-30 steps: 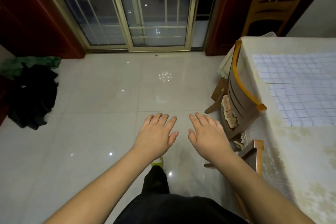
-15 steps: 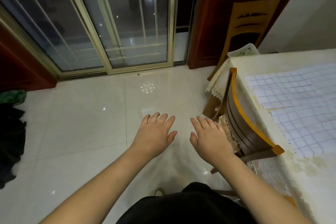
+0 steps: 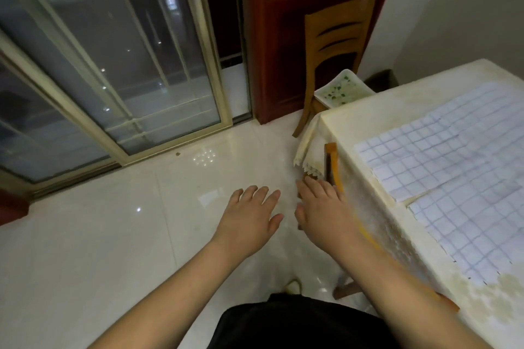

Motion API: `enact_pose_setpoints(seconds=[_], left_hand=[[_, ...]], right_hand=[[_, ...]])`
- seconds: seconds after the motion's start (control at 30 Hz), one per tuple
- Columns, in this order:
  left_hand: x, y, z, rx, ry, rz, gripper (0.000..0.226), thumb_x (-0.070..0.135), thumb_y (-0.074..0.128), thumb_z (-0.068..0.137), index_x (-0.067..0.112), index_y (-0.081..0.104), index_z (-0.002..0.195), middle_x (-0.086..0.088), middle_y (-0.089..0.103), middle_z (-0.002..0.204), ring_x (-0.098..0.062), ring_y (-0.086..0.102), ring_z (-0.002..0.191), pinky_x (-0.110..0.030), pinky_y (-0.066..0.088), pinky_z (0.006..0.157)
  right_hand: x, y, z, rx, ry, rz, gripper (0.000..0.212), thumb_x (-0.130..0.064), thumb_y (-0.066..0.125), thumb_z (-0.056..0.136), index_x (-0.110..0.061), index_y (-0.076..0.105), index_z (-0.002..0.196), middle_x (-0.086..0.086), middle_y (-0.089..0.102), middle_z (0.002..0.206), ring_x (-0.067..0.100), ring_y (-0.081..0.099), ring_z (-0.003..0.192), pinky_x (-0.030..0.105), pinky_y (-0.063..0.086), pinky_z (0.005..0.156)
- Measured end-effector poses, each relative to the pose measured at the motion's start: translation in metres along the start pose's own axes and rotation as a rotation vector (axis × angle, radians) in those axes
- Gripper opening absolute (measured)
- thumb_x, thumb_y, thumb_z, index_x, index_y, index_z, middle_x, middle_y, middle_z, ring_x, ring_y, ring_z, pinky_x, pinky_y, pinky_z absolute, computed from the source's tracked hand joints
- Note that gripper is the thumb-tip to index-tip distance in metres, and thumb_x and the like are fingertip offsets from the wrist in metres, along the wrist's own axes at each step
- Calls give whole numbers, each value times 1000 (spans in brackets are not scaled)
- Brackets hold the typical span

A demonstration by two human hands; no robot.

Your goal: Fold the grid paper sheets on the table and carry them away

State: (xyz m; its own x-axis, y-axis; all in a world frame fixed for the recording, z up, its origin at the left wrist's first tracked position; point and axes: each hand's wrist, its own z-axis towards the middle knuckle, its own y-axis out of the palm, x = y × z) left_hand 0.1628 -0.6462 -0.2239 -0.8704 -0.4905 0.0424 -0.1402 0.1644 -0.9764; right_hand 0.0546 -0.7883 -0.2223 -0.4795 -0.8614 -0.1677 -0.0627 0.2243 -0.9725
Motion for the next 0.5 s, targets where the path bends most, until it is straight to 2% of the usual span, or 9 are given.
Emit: enact_pose_setpoints(seconds=[0.1, 0.17, 0.23, 0.27, 0.33, 0.43, 0.5], left_hand=[[4, -13, 46, 16, 70, 15, 75, 55, 2, 89, 24, 32, 151, -2, 42, 151, -24, 36, 139, -41, 25, 114], [6, -19, 76, -6, 120, 8, 67, 53, 7, 94, 25, 25, 153, -1, 35, 155, -22, 29, 142, -39, 21, 115], [7, -26, 102, -16, 167, -19, 61, 52, 14, 98, 25, 22, 153, 1, 31, 156, -20, 26, 144, -38, 19, 116], [7, -29, 114, -14, 191, -25, 64, 53, 11, 97, 25, 23, 153, 1, 33, 155, -20, 27, 143, -38, 20, 116], [6, -36, 140, 2, 256, -16, 74, 55, 3, 89, 23, 30, 150, 0, 40, 151, -20, 34, 139, -39, 27, 113], [5, -38, 180, 12, 345, -14, 72, 54, 8, 90, 21, 40, 145, -1, 50, 142, -21, 44, 131, -40, 35, 106], [5, -40, 206, 10, 411, -17, 70, 54, 10, 91, 23, 40, 145, 1, 51, 141, -20, 44, 131, -38, 34, 106]], right_hand=[[23, -13, 30, -2, 45, 11, 83, -48, -2, 81, -21, 32, 152, 1, 35, 156, 24, 29, 145, 42, 21, 119], [35, -20, 43, -6, 83, 14, 73, -44, 8, 88, -20, 33, 152, 2, 37, 155, 24, 30, 144, 42, 20, 117], [46, -22, 51, -4, 141, 16, 59, -39, 26, 95, -20, 37, 150, 3, 39, 154, 26, 33, 143, 43, 23, 117], [52, -23, 54, 4, 175, 23, 57, -38, 29, 95, -21, 39, 149, 3, 40, 154, 26, 35, 142, 43, 24, 116], [61, -24, 61, -1, 242, 48, 62, -41, 22, 93, -21, 40, 148, 3, 42, 152, 27, 37, 140, 43, 26, 115], [74, -20, 74, -27, 323, 74, 71, -43, 11, 88, -22, 32, 152, 2, 38, 155, 26, 33, 143, 42, 21, 117], [83, -18, 85, -17, 408, 62, 72, -43, 12, 86, -21, 38, 149, 2, 43, 152, 26, 38, 139, 44, 25, 115]])
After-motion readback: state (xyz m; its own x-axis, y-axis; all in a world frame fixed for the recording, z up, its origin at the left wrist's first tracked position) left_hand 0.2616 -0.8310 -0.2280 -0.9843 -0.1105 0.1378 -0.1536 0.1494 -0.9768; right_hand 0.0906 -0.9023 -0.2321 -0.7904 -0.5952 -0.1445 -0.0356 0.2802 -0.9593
